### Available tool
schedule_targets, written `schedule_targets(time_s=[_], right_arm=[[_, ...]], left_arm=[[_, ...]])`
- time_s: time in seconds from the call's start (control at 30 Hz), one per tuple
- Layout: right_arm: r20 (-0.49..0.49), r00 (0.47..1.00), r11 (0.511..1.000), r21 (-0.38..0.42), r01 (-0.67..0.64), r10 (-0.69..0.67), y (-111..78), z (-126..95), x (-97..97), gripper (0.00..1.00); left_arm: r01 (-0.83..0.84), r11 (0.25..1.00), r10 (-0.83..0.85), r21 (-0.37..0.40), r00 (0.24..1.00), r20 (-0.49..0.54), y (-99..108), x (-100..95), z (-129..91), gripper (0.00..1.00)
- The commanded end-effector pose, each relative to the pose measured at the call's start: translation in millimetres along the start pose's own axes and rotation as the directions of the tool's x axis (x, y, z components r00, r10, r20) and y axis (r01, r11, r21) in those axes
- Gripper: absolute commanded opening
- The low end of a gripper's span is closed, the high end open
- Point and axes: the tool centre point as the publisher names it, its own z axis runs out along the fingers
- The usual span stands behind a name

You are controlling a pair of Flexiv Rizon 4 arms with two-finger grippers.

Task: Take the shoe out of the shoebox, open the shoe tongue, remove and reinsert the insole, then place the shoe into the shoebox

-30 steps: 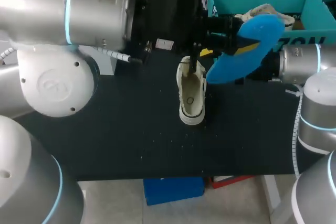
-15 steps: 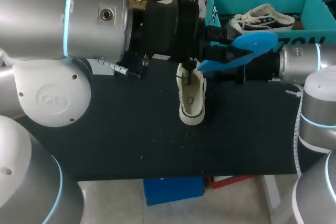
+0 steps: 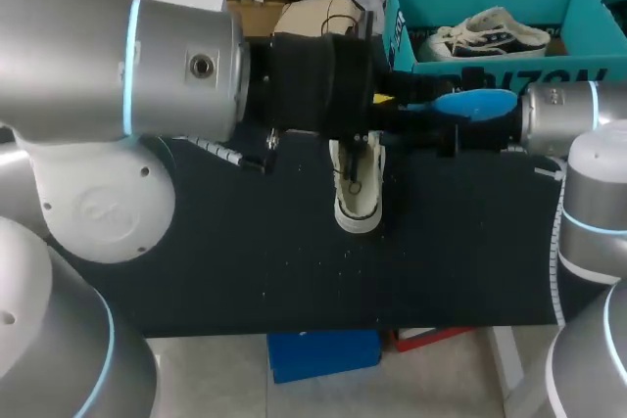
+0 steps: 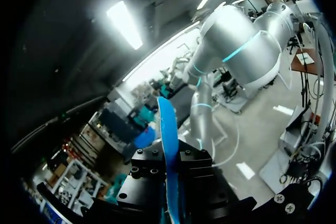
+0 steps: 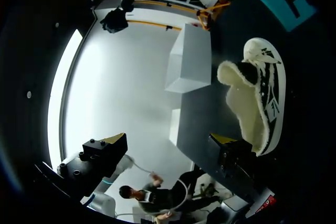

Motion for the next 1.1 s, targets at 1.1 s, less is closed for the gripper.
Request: schedule_targets(time_s=[1.1], right_arm=[[0.0,1.0,1.0,-0.004,0.0,0.0,-0.7,1.9,-0.9,1.0]], left_arm=[[-0.326,0.897,0.306,0.299,0.945,0.115,144.7,136.2,-5.6,0.0]])
